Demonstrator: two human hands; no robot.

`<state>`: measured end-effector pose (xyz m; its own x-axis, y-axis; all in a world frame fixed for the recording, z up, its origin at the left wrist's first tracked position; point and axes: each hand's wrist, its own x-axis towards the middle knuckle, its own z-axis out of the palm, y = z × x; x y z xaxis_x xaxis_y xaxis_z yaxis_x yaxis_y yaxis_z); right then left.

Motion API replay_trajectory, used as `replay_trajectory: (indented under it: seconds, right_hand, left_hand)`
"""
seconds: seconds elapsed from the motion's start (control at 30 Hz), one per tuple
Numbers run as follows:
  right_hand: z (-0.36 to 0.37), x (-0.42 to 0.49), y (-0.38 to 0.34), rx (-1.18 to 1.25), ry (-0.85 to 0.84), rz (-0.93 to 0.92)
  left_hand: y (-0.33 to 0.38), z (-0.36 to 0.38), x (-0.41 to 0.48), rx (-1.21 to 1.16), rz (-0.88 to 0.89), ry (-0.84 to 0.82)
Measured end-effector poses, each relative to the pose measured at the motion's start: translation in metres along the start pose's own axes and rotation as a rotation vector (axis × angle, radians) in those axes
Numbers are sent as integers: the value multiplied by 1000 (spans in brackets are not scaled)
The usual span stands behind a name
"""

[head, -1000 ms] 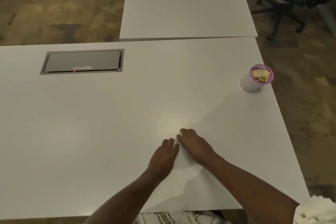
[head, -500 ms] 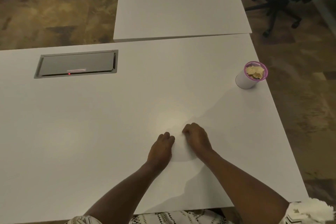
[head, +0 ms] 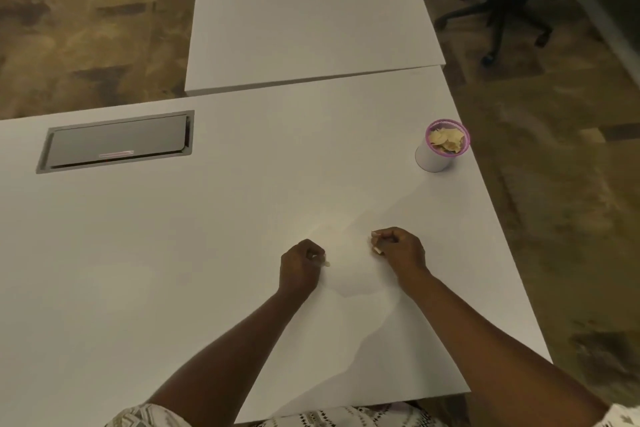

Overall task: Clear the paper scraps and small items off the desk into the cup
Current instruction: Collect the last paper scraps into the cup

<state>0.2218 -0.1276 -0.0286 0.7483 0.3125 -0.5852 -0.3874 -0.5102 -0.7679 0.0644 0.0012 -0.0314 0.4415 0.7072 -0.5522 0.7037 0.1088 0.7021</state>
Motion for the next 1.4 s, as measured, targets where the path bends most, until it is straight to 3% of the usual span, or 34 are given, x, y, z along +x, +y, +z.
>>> replay_trajectory:
  seconds: [0.17,0.3,0.6,0.77,1.13,1.4]
  right_hand:
    - [-29,11,-31,30,-3,-47]
    - [-59,34,-72,32,48,-140]
    - [-115,118,-152,-57,294,-226]
    - [-125,143,-166,-140,310,-209]
    - [-134,151,-170,-291,196,-250]
    - [-110,118,-155,-421,219,-581]
  left_hand:
    - [32,26,2,97,73,-5]
    - [73,48,9,36,70,-32]
    - [236,113,51,-85,302,-13]
    - [291,145,74,-58,336,16]
    - [282,145,95,160,372,-26]
    - [219,99,91,181,400,-11]
